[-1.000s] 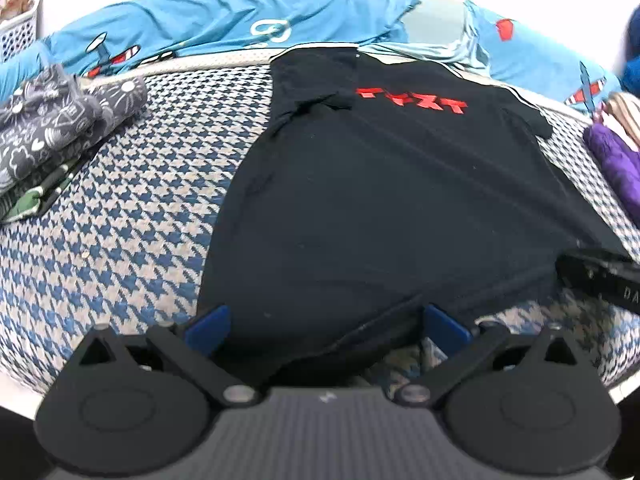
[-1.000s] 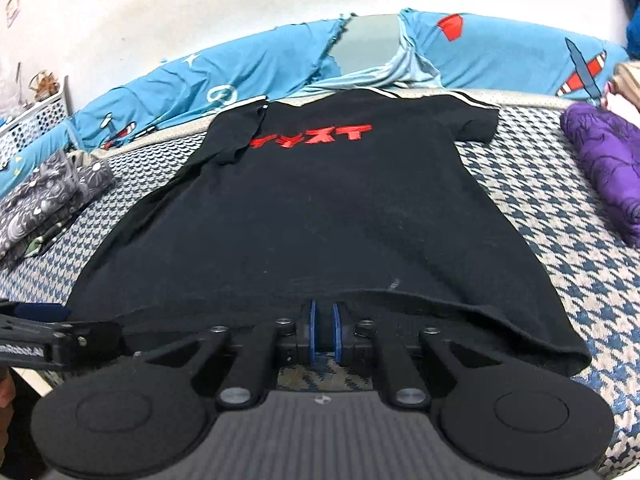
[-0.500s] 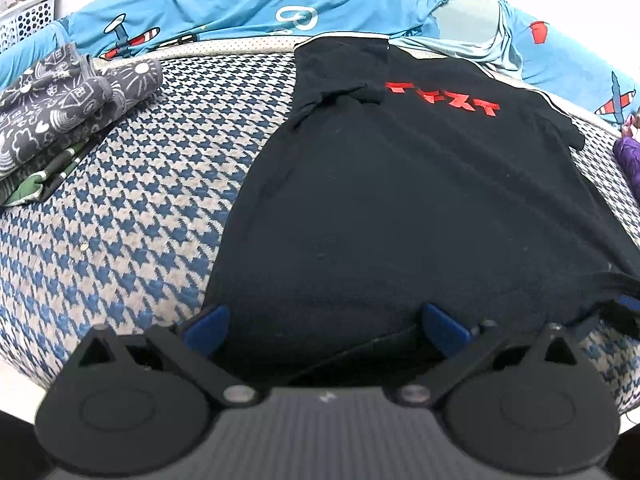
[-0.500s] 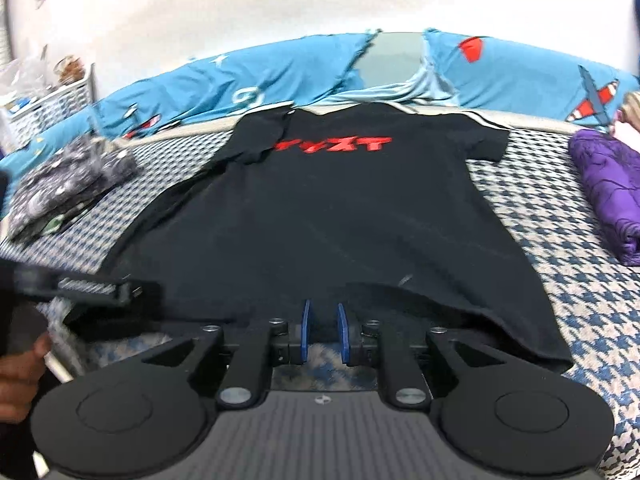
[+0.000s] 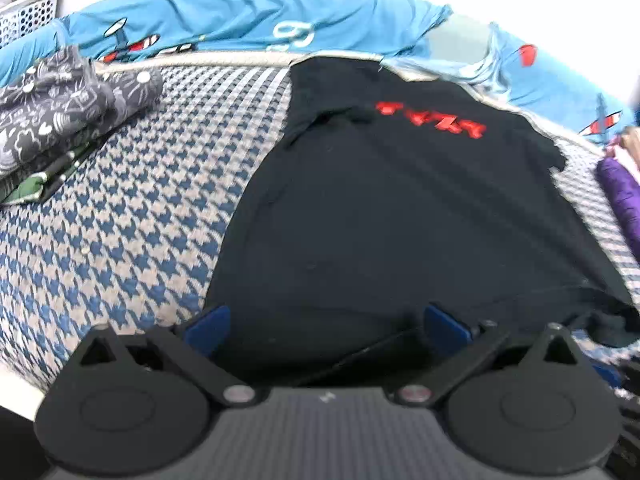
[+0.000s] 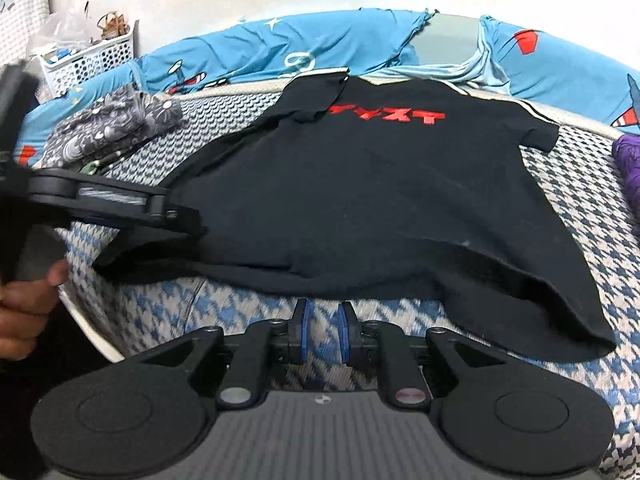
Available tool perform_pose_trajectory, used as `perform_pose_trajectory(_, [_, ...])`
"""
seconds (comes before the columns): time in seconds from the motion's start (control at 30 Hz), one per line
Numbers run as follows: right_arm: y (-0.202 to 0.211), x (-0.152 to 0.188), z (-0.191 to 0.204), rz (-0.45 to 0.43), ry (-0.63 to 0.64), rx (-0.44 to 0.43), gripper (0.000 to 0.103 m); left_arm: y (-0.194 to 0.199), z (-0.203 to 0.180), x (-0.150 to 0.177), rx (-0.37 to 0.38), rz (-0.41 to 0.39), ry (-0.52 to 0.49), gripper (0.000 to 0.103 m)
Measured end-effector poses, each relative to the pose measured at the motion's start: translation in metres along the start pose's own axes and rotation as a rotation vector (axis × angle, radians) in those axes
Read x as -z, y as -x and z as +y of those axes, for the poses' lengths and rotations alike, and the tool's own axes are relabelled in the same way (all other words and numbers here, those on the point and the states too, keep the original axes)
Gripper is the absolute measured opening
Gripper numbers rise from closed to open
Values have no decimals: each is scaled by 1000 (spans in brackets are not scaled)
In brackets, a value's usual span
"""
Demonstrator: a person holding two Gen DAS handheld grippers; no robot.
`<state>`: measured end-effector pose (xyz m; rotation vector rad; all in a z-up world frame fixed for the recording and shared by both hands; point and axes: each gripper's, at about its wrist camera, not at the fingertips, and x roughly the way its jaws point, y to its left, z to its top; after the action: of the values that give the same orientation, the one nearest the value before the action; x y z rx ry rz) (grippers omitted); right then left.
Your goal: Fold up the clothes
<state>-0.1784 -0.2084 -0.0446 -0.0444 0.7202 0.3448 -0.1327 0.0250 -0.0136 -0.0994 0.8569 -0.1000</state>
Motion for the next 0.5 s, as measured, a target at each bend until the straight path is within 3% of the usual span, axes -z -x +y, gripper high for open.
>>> perform_pose_trajectory(0.23, [-12,-17,-11,-46,-58,6,15,10,-7,8,122,22,-83,103])
perform_pose_trajectory(0.5, [-26,-27,-14,-56,-77,16,15,-15,-6,11,10,72,-72,103])
